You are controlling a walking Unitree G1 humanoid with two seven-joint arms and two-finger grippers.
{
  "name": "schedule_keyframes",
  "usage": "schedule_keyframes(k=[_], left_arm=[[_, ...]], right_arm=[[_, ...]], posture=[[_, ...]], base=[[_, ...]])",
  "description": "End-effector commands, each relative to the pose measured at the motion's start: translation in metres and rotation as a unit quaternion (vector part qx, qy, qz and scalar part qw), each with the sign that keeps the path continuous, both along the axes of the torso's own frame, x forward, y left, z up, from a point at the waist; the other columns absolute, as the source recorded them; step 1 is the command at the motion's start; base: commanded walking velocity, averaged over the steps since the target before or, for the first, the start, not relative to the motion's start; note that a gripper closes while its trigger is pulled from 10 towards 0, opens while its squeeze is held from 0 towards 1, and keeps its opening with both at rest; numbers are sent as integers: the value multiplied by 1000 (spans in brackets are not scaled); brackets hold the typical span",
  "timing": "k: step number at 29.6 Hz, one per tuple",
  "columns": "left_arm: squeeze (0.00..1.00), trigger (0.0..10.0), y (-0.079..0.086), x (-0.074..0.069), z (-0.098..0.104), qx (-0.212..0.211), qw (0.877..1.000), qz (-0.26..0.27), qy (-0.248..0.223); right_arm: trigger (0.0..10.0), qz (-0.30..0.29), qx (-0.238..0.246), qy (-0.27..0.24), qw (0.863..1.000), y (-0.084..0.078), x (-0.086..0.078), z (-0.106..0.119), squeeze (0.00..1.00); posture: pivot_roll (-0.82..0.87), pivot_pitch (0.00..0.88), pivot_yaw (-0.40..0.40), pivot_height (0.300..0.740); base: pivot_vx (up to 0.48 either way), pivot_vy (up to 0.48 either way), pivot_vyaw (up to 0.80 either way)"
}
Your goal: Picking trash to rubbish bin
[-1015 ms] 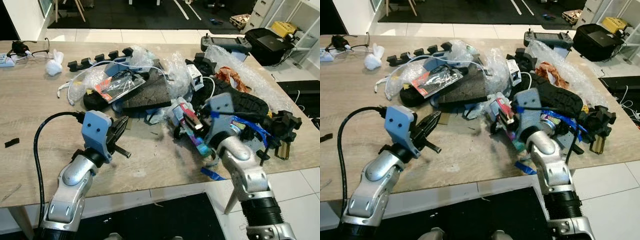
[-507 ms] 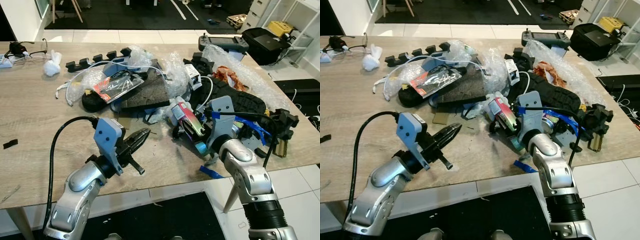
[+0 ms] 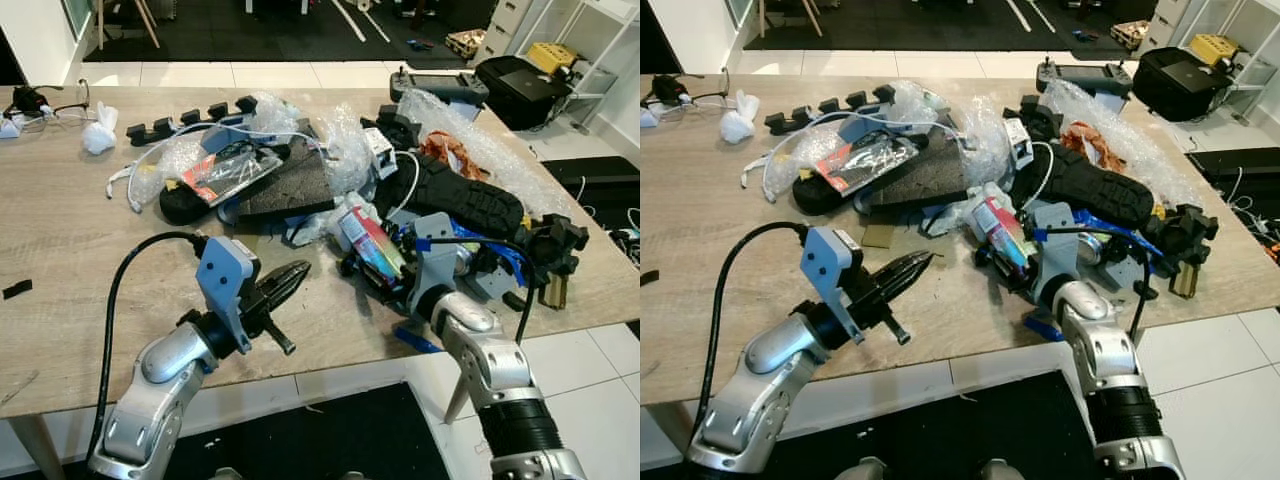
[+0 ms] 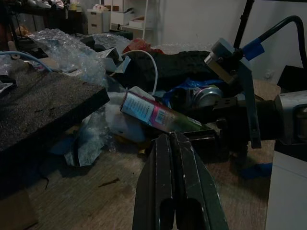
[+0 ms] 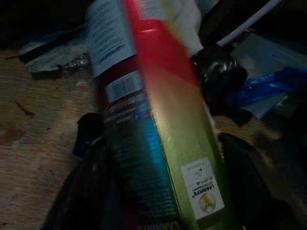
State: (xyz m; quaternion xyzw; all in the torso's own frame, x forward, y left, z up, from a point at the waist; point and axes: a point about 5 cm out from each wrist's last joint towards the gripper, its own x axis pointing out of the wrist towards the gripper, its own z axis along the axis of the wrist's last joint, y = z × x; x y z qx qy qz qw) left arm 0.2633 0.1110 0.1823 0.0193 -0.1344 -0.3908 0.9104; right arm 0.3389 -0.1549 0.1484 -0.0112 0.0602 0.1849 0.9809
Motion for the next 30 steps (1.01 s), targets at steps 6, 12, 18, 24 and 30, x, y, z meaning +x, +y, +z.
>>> schedule_keyframes(k=[6,12,18,24,30], left_arm=[[0,10000,0,-1,-1,11,1000,-1,2],[0,10000,1,-1,0,12,1000,1,1],[0,10000,1,-1,0,14,1000,-1,2],[0,10000,2,-2,0,15,1000,-3,3],[0,10000,2,-1,1,15,1000,-4,2]], right_arm=[[0,-4,3,2,1000,-5,0,-3,0],[0,-6,5,-13,1000,-3,0,4,0],[0,-6,4,-26,1000,0,0,15,0],[4275,-16,15,-54,998,6,-3,37,0],[10000,-31,47,-130,990,9,-2,66,0]], posture=[[-5,173,-70,740],[-5,175,-69,740],[-5,177,-68,740],[-4,178,-68,740],[-7,179,-66,740]], base=[[0,0,0],[0,0,0],[0,0,0],[0,0,0],[0,0,0]])
